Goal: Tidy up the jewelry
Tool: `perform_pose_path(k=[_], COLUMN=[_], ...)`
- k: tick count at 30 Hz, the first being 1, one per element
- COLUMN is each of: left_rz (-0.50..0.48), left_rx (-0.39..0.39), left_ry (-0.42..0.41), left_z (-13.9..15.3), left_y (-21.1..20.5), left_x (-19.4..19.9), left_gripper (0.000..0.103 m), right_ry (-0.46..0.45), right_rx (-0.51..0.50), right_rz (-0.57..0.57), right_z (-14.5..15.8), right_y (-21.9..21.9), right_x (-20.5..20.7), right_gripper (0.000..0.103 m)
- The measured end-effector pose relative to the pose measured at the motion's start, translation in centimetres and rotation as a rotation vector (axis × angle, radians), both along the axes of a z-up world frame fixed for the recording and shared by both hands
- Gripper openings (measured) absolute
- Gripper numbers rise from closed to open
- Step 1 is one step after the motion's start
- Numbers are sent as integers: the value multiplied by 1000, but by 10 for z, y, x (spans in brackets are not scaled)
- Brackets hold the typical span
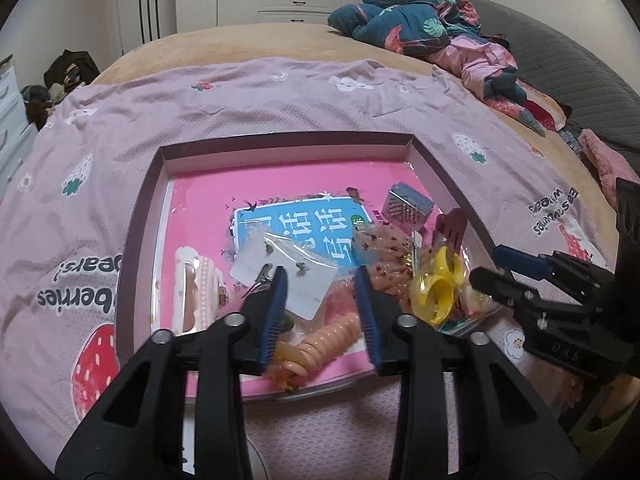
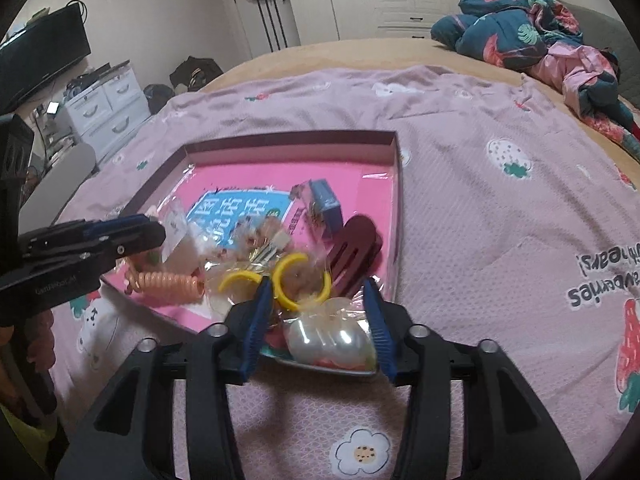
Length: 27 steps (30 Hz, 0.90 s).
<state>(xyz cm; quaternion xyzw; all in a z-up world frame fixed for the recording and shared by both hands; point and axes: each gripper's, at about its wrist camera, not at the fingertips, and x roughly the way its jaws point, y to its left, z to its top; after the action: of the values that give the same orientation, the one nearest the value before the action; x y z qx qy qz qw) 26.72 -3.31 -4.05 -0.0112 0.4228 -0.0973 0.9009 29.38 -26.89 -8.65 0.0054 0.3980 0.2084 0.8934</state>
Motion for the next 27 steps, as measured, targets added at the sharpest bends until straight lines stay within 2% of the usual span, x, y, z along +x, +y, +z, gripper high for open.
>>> perform_pose_path(k=[6,10,15,22,27], left_rz=[3,11,34,83,103], left_rx=[8,8,-7,-5,-6], left_ry=[-28,-66,-112,-181,-213], left_z=[11,26,43,61,71], left_y=[0,1,7,17,21], left_x=[-10,-25,-47,-86,-111], left_gripper=[47,60,72,90,93], right_ry=[-54,-126,-191,-253,-274], right_rx=[16,23,46,49,42], right_rz=[-10,-40,-61,-58,-41], right_z=[20,41,66,87,93], right_y=[-6,-14,-24,-26,-22], right_x=[-18,-38,-62,-92,-110], right_gripper=[70,85,95,99,99])
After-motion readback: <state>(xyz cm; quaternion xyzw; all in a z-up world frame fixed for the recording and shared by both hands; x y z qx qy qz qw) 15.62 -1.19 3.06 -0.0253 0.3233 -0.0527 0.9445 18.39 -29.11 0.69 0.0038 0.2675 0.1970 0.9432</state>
